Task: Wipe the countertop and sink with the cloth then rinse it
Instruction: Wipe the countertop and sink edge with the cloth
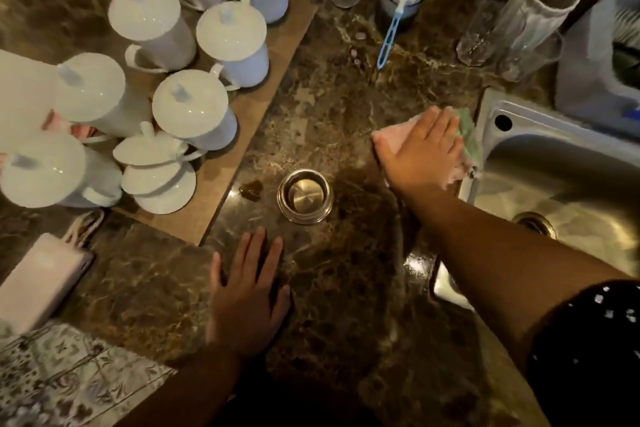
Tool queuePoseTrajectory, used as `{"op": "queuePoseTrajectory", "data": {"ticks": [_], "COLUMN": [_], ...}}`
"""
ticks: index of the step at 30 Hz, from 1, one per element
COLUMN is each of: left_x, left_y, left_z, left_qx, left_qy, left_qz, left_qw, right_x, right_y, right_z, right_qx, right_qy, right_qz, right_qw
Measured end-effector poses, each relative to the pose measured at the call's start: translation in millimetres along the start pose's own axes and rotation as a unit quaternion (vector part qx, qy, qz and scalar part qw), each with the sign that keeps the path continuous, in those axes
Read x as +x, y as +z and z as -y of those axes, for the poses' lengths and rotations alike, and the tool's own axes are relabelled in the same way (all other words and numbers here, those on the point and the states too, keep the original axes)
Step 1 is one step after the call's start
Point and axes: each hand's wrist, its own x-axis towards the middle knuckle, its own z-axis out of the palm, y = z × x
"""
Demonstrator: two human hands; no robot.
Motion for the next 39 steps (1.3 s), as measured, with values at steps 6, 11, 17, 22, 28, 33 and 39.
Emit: {"op": "queuePoseTrajectory", "data": {"ticks": [6, 11, 17, 22, 28, 33, 39], "left_x": [-3, -2, 0, 1, 1, -2, -3], "left_y": [-2, -4, -3, -1, -3, -4, -3], "left_z": [1, 0, -1, -1, 1, 0, 4], "left_qx": [0.025, -0.026, 0.008, 0.013, 0.013, -0.011, -0.025], "left_qy": [0.003, -0.018, -0.004, 0.01, 0.012, 0.025, 0.029], "left_qz": [0.024, 0.028, 0.016, 0.003, 0.027, 0.003, 0.007], "left_qw": [0.999, 0.999, 1.0, 1.0, 0.999, 1.0, 0.999], "right_x": [61, 85, 41, -57, -190, -294, -350], "right_y": [-16, -24, -15, -9, -5, 11, 27], "right_z": [-4, -8, -23, -33, -31, -28, 9], "right_qx": [-0.033, -0.073, -0.097, -0.091, -0.055, -0.041, 0.019], "right_qy": [-0.137, -0.292, -0.429, -0.45, -0.385, -0.281, -0.077], "right_qz": [0.034, 0.056, 0.072, 0.074, 0.112, 0.119, 0.083], "right_qw": [0.989, 0.952, 0.895, 0.885, 0.914, 0.952, 0.993]}}
